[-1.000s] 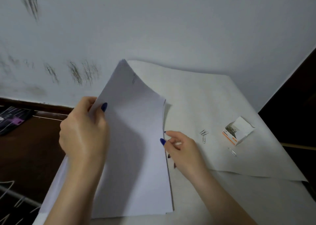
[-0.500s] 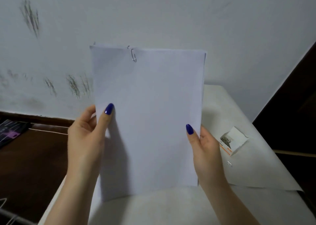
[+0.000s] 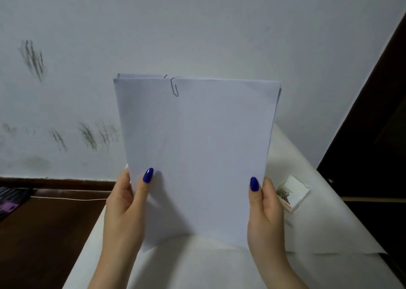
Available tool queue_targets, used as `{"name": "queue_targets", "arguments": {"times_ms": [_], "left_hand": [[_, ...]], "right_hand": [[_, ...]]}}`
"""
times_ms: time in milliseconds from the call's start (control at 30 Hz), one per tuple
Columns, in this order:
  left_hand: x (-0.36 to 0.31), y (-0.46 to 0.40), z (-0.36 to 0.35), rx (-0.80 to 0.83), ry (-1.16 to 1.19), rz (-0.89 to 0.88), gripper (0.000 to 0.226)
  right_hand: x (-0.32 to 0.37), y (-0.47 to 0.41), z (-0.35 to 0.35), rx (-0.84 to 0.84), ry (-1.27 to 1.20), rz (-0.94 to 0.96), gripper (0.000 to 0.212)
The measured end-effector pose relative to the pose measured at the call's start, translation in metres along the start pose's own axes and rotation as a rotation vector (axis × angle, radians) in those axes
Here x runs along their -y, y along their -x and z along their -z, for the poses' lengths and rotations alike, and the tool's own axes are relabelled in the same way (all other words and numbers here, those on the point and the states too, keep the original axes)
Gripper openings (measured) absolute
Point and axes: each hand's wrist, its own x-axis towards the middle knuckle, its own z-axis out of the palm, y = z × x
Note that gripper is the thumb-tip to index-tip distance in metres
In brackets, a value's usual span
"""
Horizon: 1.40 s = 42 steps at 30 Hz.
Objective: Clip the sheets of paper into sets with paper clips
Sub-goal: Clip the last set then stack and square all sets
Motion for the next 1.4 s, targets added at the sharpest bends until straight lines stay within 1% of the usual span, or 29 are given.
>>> {"name": "queue_targets", "arguments": {"times_ms": [200,233,300,367,467,567,700,800,933,1033,1100,1133,1200,1267,1333,1400], "left_hand": [[0.008,0.002,-0.004,-0.044,-0.059,0.015,0.037],[0.008,0.003,-0.005,-0.058,-0.077,0.003,0.037],[0.008,0.004,-0.008,-0.062,-0.113,-0.023,0.028],[0.01,0.003,-0.009,-0.06,-0.121,-0.028,0.035],[0.012,0.001,-0.004,-0.066,-0.2,-0.05,0.024],[0.014,0.0,0.0,-0.078,-0.249,-0.046,0.028],[0.021,-0.001,0.005,-0.038,-0.324,0.083,0.036],[0.025,-0.001,0.006,-0.023,-0.44,0.131,0.049],[0.034,-0.003,0.005,-0.007,-0.665,0.202,0.04],[0.041,-0.001,0.003,0.074,-0.82,0.256,0.015],[0.042,0.0,0.002,0.101,-0.869,0.28,0.031],[0.042,0.0,0.002,0.099,-0.875,0.274,0.035],[0.042,0.0,0.003,0.1,-0.895,0.257,0.036],[0.042,0.0,0.004,0.12,-0.924,0.247,0.033],[0.042,-0.001,0.004,0.137,-0.946,0.248,0.032],[0.04,-0.001,0.005,0.157,-0.965,0.243,0.033]], "right_hand": [[-0.016,0.002,0.0,-0.065,0.077,0.044,0.048],[-0.018,0.002,0.0,-0.068,0.094,0.035,0.048],[-0.021,0.002,0.0,-0.072,0.114,0.015,0.049],[-0.022,0.001,0.001,-0.078,0.139,0.018,0.047],[-0.019,0.0,0.001,-0.073,0.201,0.027,0.039],[-0.021,0.001,-0.001,-0.033,0.262,-0.015,0.04],[-0.028,0.002,-0.001,0.019,0.341,-0.104,0.039],[-0.032,0.002,-0.001,0.049,0.383,-0.166,0.039],[-0.036,0.004,0.0,0.107,0.501,-0.241,0.028],[-0.036,0.006,-0.002,0.16,0.569,-0.269,0.028],[-0.035,0.008,-0.002,0.182,0.587,-0.285,0.025],[-0.034,0.008,-0.002,0.187,0.592,-0.296,0.024],[-0.033,0.008,-0.001,0.203,0.618,-0.316,0.026],[-0.032,0.008,-0.001,0.22,0.675,-0.319,0.033],[-0.032,0.01,0.0,0.235,0.736,-0.321,0.036],[-0.03,0.011,0.002,0.27,0.862,-0.299,0.036]]}}
